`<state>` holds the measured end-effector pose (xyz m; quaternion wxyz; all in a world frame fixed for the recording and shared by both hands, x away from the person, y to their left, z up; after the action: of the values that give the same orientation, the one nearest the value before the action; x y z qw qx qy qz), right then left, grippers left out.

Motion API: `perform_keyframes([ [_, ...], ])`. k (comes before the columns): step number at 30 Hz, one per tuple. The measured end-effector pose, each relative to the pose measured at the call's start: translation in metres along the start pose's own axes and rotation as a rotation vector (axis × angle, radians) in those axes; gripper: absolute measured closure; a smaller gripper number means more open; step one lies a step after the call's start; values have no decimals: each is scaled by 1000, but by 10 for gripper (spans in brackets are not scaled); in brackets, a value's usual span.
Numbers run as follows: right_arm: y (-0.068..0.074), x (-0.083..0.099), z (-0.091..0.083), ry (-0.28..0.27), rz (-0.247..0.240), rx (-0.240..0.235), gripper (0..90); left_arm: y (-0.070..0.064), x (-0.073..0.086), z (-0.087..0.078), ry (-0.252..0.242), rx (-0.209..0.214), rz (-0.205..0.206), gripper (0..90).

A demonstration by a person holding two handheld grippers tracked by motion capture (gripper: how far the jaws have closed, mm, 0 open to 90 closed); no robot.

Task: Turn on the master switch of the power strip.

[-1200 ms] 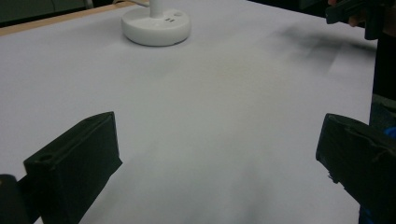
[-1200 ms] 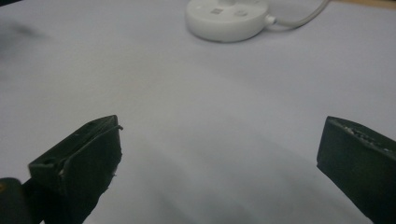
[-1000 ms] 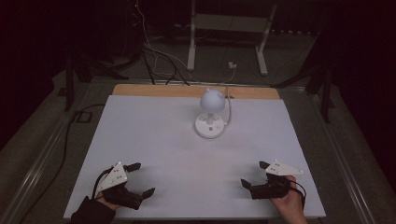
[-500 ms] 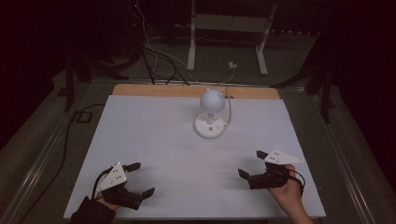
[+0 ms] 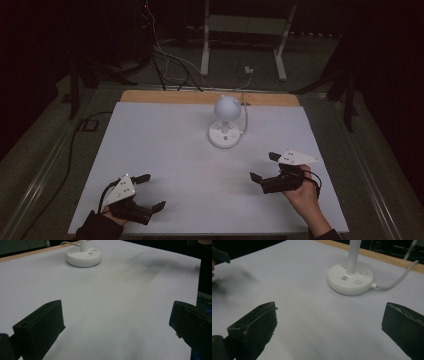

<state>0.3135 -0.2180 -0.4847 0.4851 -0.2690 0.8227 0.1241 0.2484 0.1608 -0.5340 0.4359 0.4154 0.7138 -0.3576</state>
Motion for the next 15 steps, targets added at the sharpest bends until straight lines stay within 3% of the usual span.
perform_keyframes([
  [15,0,-20,13,-11,-29,-38,0,0,0,-1,-2,-3,0,1],
])
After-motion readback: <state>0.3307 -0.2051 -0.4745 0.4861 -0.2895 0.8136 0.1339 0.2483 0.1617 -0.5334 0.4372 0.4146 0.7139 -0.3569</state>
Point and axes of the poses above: each handheld gripper's, and its own axes: z roughly forward along the jaws, x roughly out of its underside, y roughly to its left, the point moved 6 cm from there along z, roughly forward along the jaws, and after that the axes turned 13 degrees about x, right-handed, at the moved point
